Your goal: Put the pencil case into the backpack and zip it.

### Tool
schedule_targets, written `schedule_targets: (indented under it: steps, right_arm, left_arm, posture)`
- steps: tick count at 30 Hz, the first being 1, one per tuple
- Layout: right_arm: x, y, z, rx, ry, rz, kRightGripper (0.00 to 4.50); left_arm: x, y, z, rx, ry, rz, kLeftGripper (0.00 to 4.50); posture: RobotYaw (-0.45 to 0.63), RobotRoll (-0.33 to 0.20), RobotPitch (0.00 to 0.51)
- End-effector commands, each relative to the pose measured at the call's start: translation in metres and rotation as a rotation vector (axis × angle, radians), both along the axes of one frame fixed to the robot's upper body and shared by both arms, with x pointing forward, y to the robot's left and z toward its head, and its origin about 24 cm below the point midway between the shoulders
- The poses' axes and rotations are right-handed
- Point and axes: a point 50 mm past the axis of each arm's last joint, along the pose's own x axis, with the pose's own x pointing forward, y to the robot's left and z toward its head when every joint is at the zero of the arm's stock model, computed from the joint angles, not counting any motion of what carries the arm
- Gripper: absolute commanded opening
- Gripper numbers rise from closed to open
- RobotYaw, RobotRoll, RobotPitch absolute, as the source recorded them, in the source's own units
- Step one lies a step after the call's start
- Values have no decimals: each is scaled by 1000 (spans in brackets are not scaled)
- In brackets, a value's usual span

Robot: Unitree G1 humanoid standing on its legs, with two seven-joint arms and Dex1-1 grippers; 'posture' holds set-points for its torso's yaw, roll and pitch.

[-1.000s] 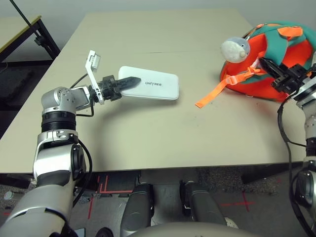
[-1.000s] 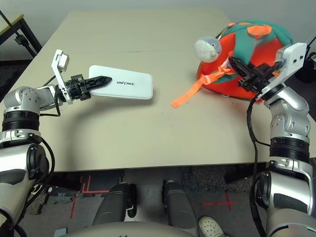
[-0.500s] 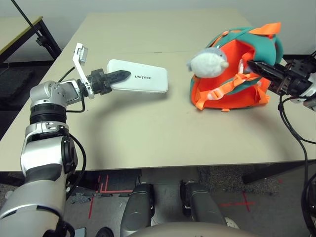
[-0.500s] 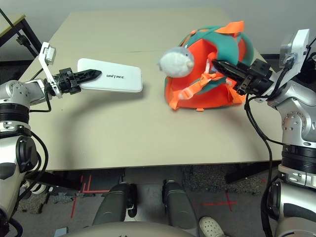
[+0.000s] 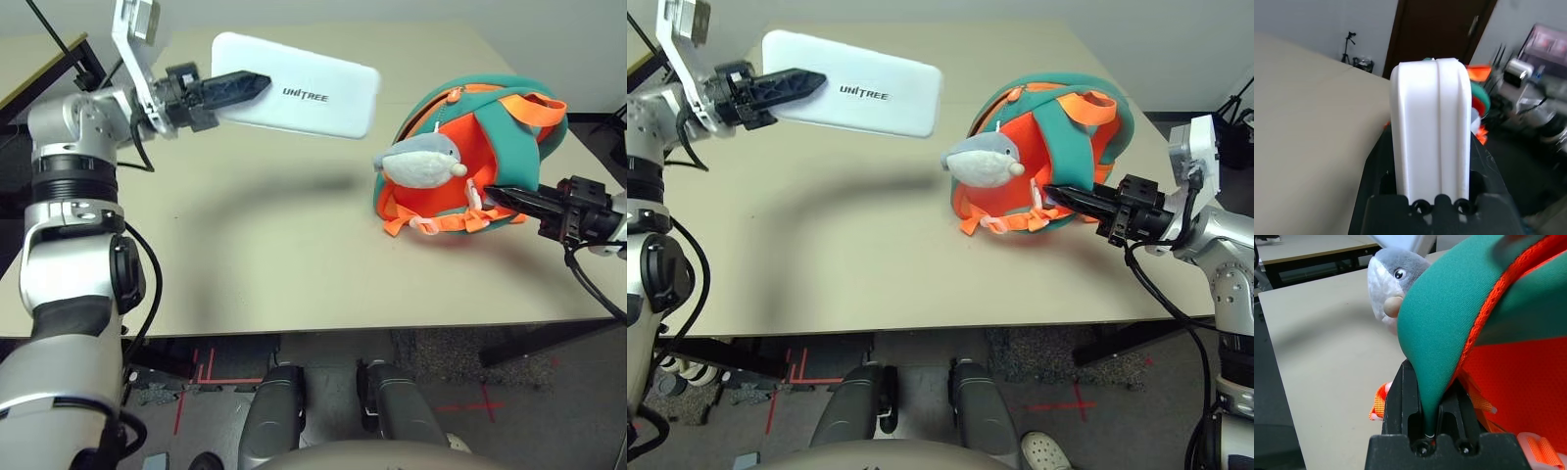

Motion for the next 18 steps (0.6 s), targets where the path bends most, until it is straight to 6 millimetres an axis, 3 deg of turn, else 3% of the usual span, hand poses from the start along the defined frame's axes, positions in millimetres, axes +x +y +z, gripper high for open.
schedule_targets:
  steps: [1, 5, 10, 18]
  right_arm:
    - [-1, 1, -1, -8, -6, -4, 19]
    - [-2, 4, -2, -4, -3, 1, 19]
    - [-3, 6, -1, -1, -10, -4, 19]
    - [-4, 6, 2, -1, -23, -21, 19]
  left_arm:
    - [7, -14, -7, 196, -114, -17, 1336]
    - [19, -25, -15, 257, -191, 10, 1335]
    - [26, -47, -16, 211, -214, -15, 1334]
    - [27, -75, -18, 148, -208, -101, 1334]
  posture:
    - [73, 0, 74]
    - [63, 0, 72]
    - [47, 0, 69]
    - [19, 0, 62]
